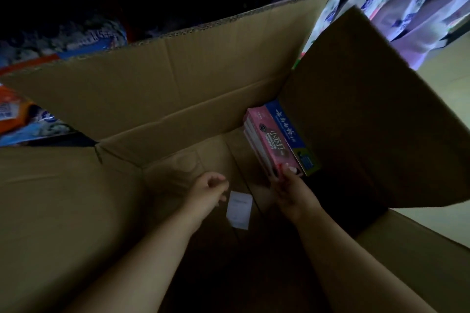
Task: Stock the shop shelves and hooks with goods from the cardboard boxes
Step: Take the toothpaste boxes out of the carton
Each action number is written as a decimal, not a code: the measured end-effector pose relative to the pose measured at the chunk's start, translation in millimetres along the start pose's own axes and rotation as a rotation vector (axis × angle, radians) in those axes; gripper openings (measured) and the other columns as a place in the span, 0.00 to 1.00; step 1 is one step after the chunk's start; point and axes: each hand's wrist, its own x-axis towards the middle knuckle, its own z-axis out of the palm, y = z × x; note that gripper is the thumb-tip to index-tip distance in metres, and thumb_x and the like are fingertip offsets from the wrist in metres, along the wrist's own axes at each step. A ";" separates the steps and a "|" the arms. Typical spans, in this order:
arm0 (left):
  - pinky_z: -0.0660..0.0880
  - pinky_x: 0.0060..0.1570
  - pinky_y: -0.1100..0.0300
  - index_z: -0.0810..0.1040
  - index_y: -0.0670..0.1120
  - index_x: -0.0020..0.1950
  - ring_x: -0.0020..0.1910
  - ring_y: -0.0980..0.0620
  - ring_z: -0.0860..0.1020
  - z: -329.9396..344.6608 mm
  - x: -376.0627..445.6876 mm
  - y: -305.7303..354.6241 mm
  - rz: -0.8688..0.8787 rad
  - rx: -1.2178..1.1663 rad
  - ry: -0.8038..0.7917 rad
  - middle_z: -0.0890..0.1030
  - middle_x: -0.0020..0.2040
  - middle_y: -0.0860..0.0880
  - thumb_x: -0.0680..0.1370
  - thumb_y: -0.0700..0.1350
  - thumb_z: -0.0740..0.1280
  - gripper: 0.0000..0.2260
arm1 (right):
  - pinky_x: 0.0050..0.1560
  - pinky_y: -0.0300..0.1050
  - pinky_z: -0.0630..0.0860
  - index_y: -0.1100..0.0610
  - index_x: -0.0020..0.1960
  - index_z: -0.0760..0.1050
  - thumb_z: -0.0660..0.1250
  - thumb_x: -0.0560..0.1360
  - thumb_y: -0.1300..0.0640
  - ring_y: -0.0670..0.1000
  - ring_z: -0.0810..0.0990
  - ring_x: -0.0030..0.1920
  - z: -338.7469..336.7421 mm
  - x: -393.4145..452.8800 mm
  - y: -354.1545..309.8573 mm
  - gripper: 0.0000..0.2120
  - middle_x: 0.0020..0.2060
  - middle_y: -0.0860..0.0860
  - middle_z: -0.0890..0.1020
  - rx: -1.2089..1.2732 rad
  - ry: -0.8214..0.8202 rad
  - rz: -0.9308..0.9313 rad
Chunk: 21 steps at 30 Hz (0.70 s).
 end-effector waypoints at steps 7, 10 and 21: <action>0.74 0.58 0.53 0.76 0.49 0.55 0.54 0.49 0.79 12.7 -10.5 16.0 -0.083 -0.502 -0.070 0.81 0.55 0.47 0.75 0.50 0.69 0.11 | 0.45 0.45 0.79 0.63 0.57 0.78 0.73 0.66 0.60 0.53 0.83 0.47 9.3 -50.6 26.9 0.21 0.48 0.57 0.85 -0.265 -0.307 0.196; 0.73 0.60 0.48 0.74 0.49 0.60 0.53 0.47 0.80 -2.1 -13.3 10.1 -0.102 -0.556 0.010 0.81 0.54 0.46 0.74 0.48 0.70 0.15 | 0.58 0.51 0.75 0.59 0.59 0.77 0.71 0.69 0.44 0.56 0.80 0.57 12.4 -44.6 30.5 0.25 0.54 0.57 0.83 -0.379 -0.330 0.202; 0.76 0.44 0.56 0.75 0.49 0.51 0.47 0.49 0.80 -21.4 -6.4 -20.0 -0.040 -0.563 0.029 0.82 0.49 0.47 0.75 0.38 0.69 0.09 | 0.59 0.56 0.73 0.60 0.69 0.68 0.64 0.78 0.51 0.61 0.76 0.62 3.6 31.7 3.9 0.23 0.65 0.61 0.75 -0.173 0.124 -0.037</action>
